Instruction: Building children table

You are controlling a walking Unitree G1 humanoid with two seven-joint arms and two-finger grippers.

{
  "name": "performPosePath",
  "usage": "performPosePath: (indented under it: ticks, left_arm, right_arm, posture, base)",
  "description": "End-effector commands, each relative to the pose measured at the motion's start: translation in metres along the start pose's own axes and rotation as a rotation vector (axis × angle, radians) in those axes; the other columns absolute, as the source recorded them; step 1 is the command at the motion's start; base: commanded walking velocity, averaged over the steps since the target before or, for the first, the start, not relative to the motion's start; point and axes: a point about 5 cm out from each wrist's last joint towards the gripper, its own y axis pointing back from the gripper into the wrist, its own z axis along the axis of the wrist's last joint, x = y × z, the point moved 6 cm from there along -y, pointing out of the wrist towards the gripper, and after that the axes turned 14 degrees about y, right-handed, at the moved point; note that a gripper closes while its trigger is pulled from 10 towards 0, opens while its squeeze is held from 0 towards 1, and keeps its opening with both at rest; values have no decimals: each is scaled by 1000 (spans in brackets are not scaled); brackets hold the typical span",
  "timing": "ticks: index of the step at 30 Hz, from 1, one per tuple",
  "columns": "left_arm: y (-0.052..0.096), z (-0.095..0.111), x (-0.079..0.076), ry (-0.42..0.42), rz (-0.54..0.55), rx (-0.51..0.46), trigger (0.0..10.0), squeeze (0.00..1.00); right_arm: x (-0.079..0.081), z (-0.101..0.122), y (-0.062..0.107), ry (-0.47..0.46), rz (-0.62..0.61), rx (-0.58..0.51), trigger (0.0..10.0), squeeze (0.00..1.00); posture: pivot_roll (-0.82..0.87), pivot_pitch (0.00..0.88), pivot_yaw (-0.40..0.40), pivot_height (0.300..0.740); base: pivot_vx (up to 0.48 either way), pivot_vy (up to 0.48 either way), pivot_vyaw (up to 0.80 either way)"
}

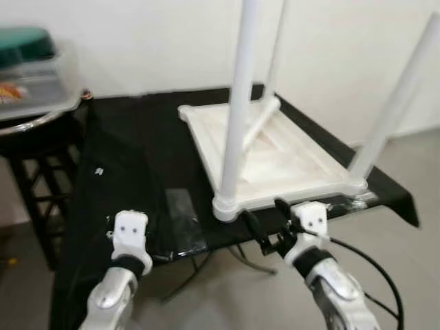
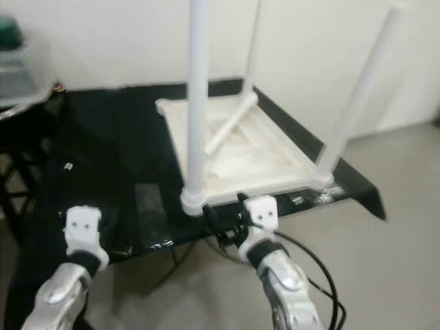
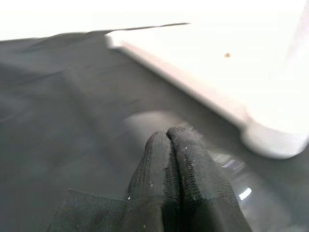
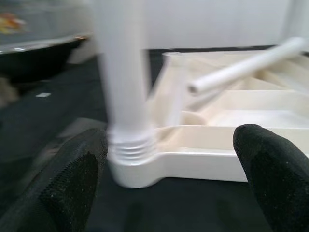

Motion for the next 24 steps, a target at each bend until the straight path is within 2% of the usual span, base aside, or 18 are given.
performPosePath:
  ticks: [1,4,10,16,21,24]
  left_arm:
    - [3,-4,6,3,20,10,10000,0]
    - [4,-3,6,2,23,4,10000,0]
    - [5,2,9,25,43,-26,10000,0]
    - [6,2,7,15,33,-24,10000,0]
    - [7,2,4,11,11,-24,10000,0]
    - [8,3,-5,-14,-38,-28,10000,0]
  right_arm:
    - [2,-1,-1,-21,13,-5,10000,0]
    - [5,0,0,-33,36,-15,10000,0]
    - [14,5,3,-30,128,-46,10000,0]
    - [11,7,4,-33,119,-55,10000,0]
    - [4,11,4,-60,114,-72,10000,0]
    - [-9,23,1,22,205,-99,10000,0]
  posture:
    - [-66,0,-46,740]
    - [-67,0,-44,740]
    - [-67,0,-43,740]
    - [-65,0,-47,740]
    - [-66,4,-46,740]
    - [-65,13,-36,740]
  base:
    - [360,0,0]
    - [350,0,0]
    - [0,0,0]
    - [0,0,0]
    - [0,0,0]
    - [0,0,0]
